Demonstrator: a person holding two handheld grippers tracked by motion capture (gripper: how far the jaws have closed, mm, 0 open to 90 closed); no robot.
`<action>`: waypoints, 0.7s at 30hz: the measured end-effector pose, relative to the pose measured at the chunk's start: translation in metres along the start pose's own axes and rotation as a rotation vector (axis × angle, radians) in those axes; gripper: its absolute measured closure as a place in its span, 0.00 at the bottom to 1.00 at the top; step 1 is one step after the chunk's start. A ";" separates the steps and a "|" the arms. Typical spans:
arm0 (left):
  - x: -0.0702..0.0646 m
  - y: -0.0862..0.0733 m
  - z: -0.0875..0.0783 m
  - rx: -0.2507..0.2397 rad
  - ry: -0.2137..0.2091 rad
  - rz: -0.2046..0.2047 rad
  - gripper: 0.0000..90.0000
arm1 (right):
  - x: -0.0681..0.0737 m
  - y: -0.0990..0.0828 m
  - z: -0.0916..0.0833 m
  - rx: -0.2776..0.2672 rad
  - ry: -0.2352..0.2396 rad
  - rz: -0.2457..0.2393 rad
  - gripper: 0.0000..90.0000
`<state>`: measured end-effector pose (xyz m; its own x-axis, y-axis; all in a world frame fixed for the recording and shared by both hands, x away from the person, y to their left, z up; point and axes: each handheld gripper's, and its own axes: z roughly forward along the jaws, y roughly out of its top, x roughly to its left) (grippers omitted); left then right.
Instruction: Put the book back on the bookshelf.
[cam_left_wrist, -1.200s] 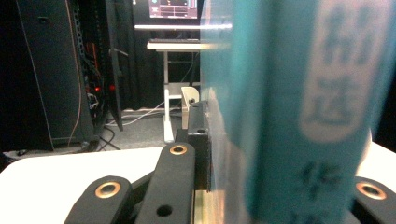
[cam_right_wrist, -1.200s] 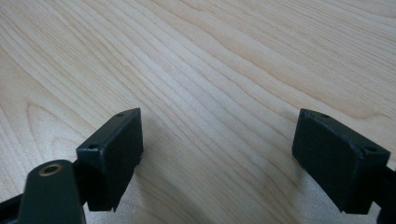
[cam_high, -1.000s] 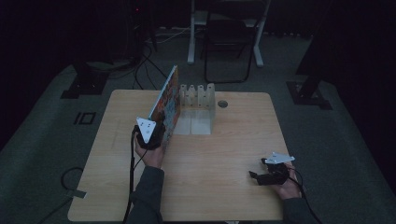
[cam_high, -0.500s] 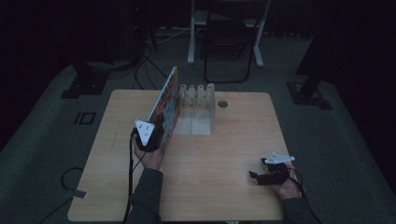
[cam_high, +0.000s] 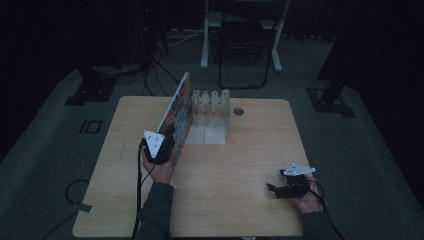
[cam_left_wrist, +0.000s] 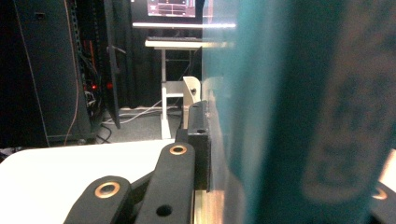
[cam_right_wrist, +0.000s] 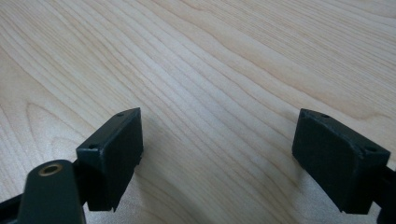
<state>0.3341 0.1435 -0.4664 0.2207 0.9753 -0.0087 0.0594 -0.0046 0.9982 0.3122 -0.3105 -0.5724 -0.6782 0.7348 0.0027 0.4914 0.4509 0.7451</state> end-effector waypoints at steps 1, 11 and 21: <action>0.000 0.000 0.000 0.000 0.000 0.000 0.90 | 0.000 0.000 0.000 0.000 0.000 0.000 0.18; 0.004 -0.001 -0.001 -0.006 -0.001 -0.006 0.89 | 0.000 0.000 0.000 0.000 -0.001 -0.003 0.18; 0.006 -0.003 -0.001 0.001 -0.004 0.028 0.80 | 0.000 0.000 0.000 0.000 -0.001 -0.003 0.18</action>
<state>0.3346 0.1496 -0.4691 0.2264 0.9738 0.0195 0.0539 -0.0325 0.9980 0.3123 -0.3106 -0.5725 -0.6793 0.7339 0.0001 0.4894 0.4529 0.7452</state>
